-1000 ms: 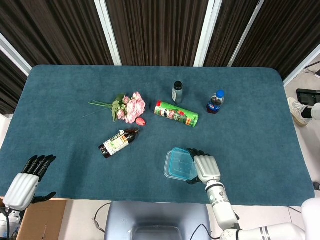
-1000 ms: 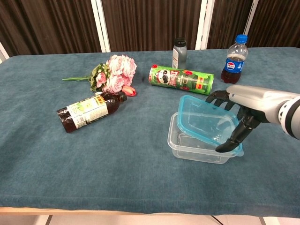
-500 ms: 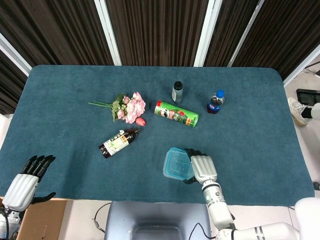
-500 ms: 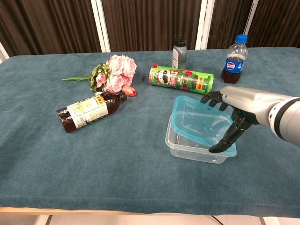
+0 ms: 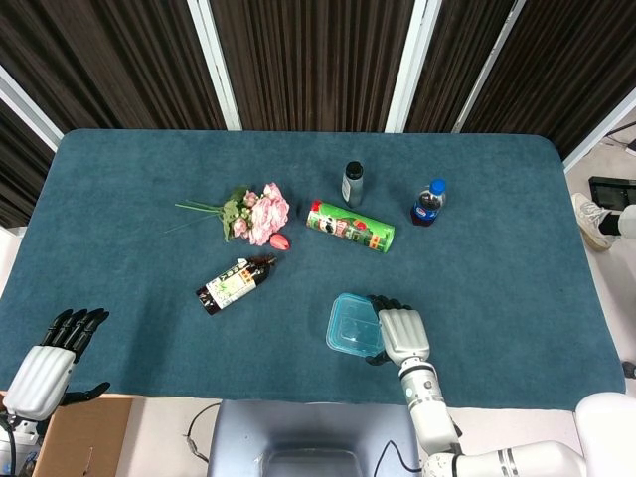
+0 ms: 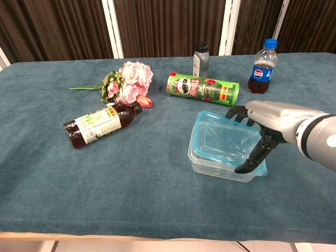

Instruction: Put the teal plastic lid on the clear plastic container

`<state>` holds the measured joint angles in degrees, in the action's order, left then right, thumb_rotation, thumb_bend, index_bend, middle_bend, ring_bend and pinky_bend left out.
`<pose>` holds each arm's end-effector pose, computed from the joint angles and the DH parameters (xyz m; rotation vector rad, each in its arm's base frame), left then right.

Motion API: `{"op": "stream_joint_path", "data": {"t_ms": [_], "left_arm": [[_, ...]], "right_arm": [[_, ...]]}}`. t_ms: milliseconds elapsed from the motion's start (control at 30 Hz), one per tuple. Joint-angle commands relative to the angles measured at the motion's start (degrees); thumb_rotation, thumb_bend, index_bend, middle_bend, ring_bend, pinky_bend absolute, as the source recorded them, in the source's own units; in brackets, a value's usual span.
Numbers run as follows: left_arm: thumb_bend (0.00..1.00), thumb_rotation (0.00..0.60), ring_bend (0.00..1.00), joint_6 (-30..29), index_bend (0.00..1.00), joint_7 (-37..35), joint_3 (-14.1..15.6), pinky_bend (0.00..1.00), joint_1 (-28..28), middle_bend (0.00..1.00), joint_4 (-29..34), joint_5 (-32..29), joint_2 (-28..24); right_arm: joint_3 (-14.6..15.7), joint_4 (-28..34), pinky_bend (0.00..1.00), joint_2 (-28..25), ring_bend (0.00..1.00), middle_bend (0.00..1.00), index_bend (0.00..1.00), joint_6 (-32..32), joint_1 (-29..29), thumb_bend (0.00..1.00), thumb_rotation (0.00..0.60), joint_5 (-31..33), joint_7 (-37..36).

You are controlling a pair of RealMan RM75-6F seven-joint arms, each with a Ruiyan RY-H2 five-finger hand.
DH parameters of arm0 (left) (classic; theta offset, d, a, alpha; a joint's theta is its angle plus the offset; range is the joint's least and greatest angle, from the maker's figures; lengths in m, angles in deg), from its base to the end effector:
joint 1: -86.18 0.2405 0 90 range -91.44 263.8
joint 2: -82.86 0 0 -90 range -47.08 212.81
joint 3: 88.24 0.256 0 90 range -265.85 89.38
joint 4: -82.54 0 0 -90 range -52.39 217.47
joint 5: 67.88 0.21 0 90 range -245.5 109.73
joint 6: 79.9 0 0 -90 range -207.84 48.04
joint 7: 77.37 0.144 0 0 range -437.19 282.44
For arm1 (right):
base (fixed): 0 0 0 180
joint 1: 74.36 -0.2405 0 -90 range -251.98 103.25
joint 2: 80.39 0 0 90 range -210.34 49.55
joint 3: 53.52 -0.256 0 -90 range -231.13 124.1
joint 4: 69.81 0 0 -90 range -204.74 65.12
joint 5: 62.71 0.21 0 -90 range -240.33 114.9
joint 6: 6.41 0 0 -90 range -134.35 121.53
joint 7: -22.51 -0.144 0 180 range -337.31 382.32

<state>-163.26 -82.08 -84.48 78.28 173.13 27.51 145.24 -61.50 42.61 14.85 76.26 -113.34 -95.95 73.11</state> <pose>-0.3014 0.1703 0.1433 -1.6277 -0.9325 -0.9350 -0.1278 -0.2490 -0.0273 1.6499 -1.2228 0.5920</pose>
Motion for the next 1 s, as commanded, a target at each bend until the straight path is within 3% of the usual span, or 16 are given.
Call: {"op": "stream_joint_path", "data": {"t_ms": [33,533,1000], "left_arm": [[0.44,0.600,0.06,0.0,0.00,-0.1,0.0,0.07,0.0,0.09,0.0,0.0,0.0],[0.44,0.600,0.06,-0.4,0.00,-1.0,0.0,0.07,0.3,0.09,-0.2,0.0,-0.4],[0.44,0.600,0.06,-0.6,0.00,-1.7,0.1,0.07,0.3,0.09,-0.3,0.2,-0.6]], "right_arm": [[-0.2,-0.2,0.43,0.2,0.55,0.68,0.96,-0.1,-0.2,0.28,0.600,0.4,0.4],[0.7,-3.0,0.39,0.6,0.53,0.68,0.96,-2.5,-1.8,0.29,0.600,1.6,4.1],[3.7,-6.7,0.34,-1.3,0.48,0.68,0.96,-8.3,-4.1,0.29,0.600,-0.5,7.0]]}}
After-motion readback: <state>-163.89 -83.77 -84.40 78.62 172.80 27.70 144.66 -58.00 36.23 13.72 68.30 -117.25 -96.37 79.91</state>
